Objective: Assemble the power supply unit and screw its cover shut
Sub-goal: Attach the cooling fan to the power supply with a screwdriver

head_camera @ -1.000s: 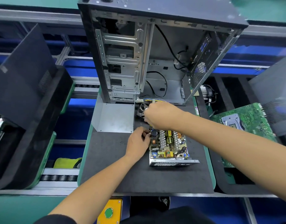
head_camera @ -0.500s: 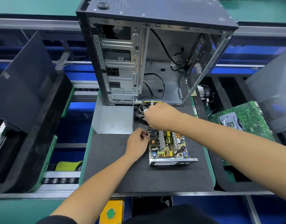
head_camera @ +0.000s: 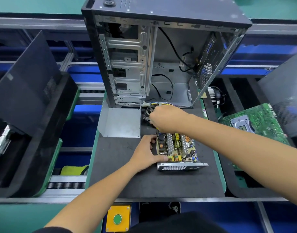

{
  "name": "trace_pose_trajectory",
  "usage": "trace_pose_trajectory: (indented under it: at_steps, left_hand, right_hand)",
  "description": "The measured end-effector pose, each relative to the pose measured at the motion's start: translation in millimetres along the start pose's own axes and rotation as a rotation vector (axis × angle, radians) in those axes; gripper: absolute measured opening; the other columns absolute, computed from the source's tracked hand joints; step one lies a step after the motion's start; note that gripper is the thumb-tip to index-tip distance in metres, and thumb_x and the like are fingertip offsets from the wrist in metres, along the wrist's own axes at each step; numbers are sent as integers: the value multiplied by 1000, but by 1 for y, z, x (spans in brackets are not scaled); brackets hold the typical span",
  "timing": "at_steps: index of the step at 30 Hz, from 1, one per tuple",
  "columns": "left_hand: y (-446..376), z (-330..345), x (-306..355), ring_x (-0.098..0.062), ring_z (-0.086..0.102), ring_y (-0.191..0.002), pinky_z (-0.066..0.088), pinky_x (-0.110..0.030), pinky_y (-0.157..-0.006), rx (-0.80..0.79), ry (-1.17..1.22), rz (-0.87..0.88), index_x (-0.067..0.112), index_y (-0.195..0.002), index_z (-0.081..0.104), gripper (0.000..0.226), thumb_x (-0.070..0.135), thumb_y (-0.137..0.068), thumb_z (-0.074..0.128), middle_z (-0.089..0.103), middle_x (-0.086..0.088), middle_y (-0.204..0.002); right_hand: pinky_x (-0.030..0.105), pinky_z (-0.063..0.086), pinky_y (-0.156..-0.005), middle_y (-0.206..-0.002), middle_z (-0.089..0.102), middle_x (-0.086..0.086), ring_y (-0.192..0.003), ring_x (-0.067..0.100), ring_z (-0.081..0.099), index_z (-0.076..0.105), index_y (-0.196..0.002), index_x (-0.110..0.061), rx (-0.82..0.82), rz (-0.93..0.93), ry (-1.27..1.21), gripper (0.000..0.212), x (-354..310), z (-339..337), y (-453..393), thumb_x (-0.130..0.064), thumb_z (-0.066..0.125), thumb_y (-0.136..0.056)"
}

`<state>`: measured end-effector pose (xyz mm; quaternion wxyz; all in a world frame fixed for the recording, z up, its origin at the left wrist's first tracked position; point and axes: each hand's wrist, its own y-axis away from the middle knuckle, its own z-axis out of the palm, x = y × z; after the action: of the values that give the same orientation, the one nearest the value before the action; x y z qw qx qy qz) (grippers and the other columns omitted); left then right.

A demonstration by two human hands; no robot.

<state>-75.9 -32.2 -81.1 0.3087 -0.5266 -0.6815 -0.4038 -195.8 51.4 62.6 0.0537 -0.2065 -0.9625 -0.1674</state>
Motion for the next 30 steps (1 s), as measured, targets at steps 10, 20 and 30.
trace_pose_trajectory:
  at_steps: [10,20,30]
  left_hand:
    - [-6,0,-5,-3,48,-84,38,-12,-67,-2,45,-17,25,-133,44,92,48,-56,88,46,16,-105]
    - [-10,1,-10,-1,46,-78,39,-14,-67,2,77,-26,27,-131,46,96,53,-49,88,48,14,-101]
    - [-12,-1,-11,-2,47,-78,41,-13,-66,-20,69,-17,31,-135,42,104,57,-45,88,48,14,-102]
  right_hand:
    - [22,18,-43,-92,49,9,-57,10,35,44,-80,-13,-32,-30,-107,18,4,-2,1,-6,60,-79]
    - [34,36,-58,-95,61,12,-76,32,57,55,-90,-13,39,24,-17,20,4,3,4,-26,44,-99]
    - [30,30,-49,-64,33,2,-55,21,38,32,-63,-13,-14,24,-7,36,0,-1,6,-13,49,-95]
